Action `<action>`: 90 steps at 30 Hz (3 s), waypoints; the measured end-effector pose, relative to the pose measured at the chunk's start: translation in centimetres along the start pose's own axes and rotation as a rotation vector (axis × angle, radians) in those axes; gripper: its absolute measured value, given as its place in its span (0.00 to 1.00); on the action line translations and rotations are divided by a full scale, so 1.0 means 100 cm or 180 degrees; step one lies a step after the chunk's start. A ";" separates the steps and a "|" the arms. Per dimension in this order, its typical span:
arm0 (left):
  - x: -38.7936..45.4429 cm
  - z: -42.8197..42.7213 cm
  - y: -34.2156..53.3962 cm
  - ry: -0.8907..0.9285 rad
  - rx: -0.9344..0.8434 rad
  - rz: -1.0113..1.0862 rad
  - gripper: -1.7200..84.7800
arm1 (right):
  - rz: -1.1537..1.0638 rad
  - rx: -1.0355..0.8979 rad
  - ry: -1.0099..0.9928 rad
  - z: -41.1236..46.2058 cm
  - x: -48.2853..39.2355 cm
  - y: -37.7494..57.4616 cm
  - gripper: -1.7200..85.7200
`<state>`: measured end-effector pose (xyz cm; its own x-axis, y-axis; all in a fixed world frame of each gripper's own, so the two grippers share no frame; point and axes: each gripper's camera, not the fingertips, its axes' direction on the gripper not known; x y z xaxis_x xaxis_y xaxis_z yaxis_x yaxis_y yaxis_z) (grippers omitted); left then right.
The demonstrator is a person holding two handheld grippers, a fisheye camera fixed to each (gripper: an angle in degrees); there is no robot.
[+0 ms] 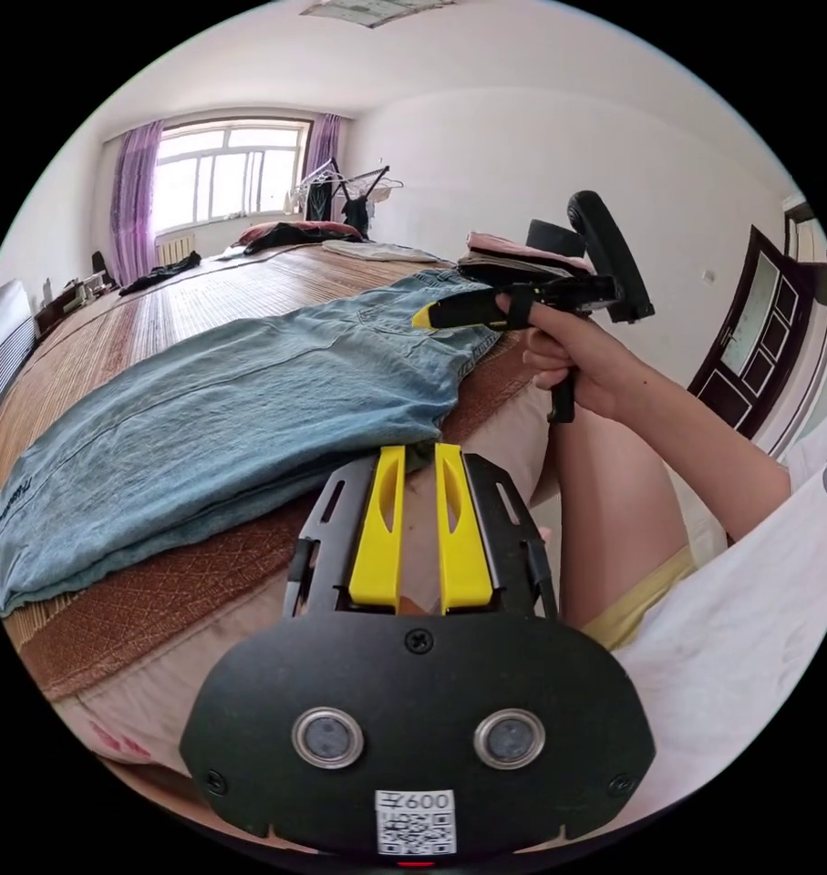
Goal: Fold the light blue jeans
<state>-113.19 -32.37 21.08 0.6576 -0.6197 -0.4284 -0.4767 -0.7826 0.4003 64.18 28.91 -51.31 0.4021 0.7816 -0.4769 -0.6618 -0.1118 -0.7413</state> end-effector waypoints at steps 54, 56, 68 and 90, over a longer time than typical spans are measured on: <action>0.178 0.024 0.081 -0.0751 0.0541 0.0476 0.02 | 0.0463 0.1499 0.0537 -0.121 -0.248 0.024 0.04; 0.194 0.020 0.073 -0.0747 0.0547 0.0481 0.02 | 0.1091 0.1569 0.0286 -0.169 -0.151 -0.024 0.11; 0.270 -0.020 0.016 -0.0635 0.0646 0.0453 0.02 | 0.2468 0.0994 0.0377 -0.236 0.072 -0.114 0.09; 0.307 -0.280 -0.171 -0.0443 0.1369 -0.0868 0.03 | 0.0554 0.1879 -0.2290 -0.313 -0.180 -0.223 0.01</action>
<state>-68.50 -36.41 23.74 0.7213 -0.3693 -0.5859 -0.5147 -0.8519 -0.0967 91.51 -1.88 -40.98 -0.0887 0.9960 -0.0065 -0.9682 -0.0877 -0.2344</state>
